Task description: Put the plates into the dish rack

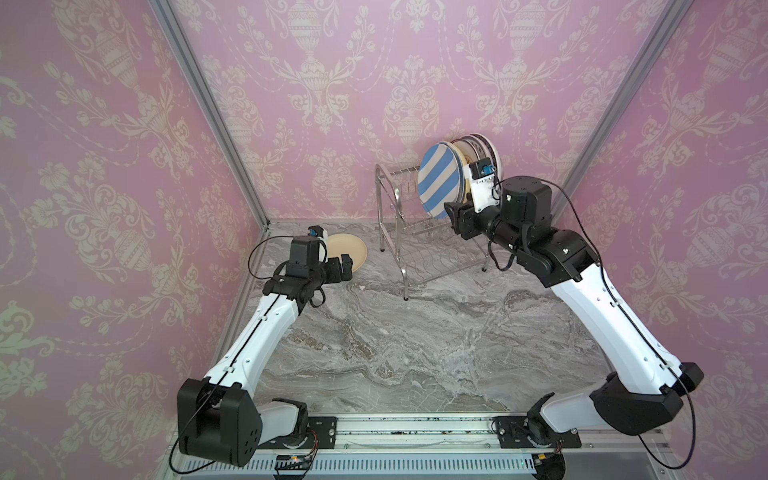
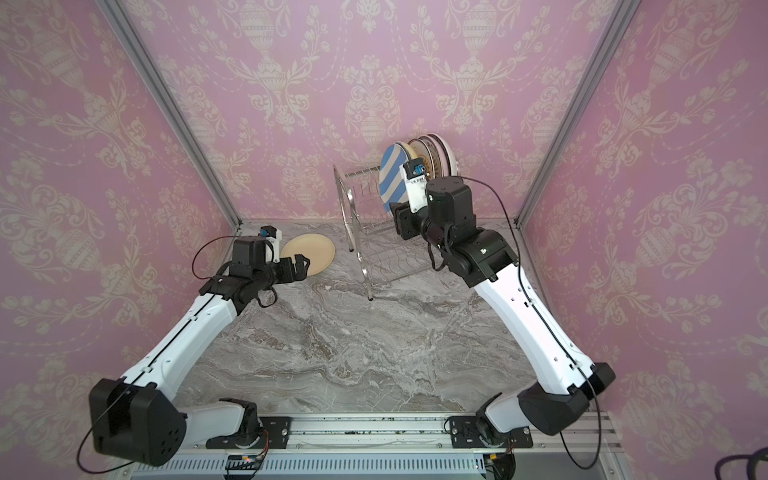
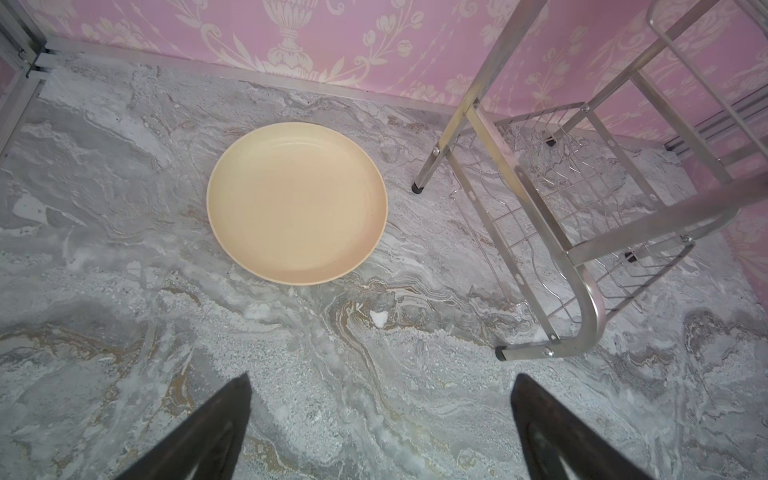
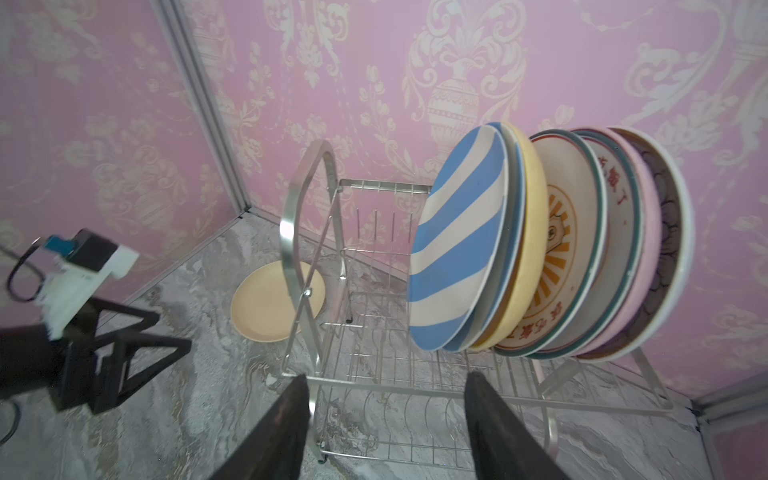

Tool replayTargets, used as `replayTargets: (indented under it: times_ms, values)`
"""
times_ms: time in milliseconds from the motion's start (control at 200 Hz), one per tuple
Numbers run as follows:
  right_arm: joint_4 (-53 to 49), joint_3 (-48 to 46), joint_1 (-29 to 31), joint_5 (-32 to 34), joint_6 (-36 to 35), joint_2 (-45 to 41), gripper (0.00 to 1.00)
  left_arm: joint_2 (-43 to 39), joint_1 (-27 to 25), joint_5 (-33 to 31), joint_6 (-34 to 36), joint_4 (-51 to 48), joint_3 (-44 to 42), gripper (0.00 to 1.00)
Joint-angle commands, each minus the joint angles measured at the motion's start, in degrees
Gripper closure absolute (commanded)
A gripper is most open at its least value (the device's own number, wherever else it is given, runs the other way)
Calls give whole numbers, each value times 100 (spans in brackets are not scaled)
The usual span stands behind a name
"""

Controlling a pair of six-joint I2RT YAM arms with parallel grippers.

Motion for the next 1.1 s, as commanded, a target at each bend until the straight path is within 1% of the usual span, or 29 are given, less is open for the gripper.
replayTargets:
  times_ms: [0,60,105,160,210,270,345,470,565,625,681,746,796,856,911,991,1096]
  values:
    - [18,-1074,102,-1504,277,-660,35,648,163,-148,412,-136,728,1]
    - [90,-1842,158,-1700,574,-998,34,1117,200,-183,603,-256,1196,1]
    - [215,-2416,264,-1765,774,-1230,33,1473,221,-340,758,-348,1528,1]
    - [587,-3188,461,-1738,1015,-1527,32,1906,298,-452,868,-387,1863,1]
    - [986,-3990,715,-1673,1168,-1770,30,2273,378,-391,878,-459,2160,1]
    - [1352,-4529,948,-1437,1423,-1952,29,2690,431,-388,877,-614,2517,1]
    - [1648,-4997,1053,-1357,1686,-2057,28,3189,449,-408,924,-918,3017,1]
    - [1863,-5428,1108,-1198,1802,-2102,27,3984,439,-27,1014,-1394,3812,1]
    - [2015,-5640,1125,-1296,1893,-2082,27,4579,440,149,1059,-1966,4451,1]
    - [2157,-5781,1136,-1352,1981,-2096,26,4874,434,152,1085,-2305,4684,1]
    - [2331,-5952,1144,-1410,2078,-2126,26,5075,436,377,1098,-2588,4837,1]
    - [2488,-6105,1144,-1420,2138,-2179,25,5244,389,581,1192,-2833,4923,1]
    - [2499,-6164,1142,-1375,2130,-2197,24,5297,312,533,1341,-3012,4938,1]
    - [2495,-6195,1144,-1351,2121,-2209,23,5266,224,390,1491,-2888,4772,1]
    - [2510,-6216,1145,-1233,2136,-2214,22,5230,172,422,1605,-2634,4571,1]
    - [2623,-6305,1145,-1135,2156,-2276,23,5280,121,619,1741,-2584,4536,1]
    - [2632,-6383,1145,-1046,2223,-2401,22,5307,117,571,1753,-2489,4419,1]
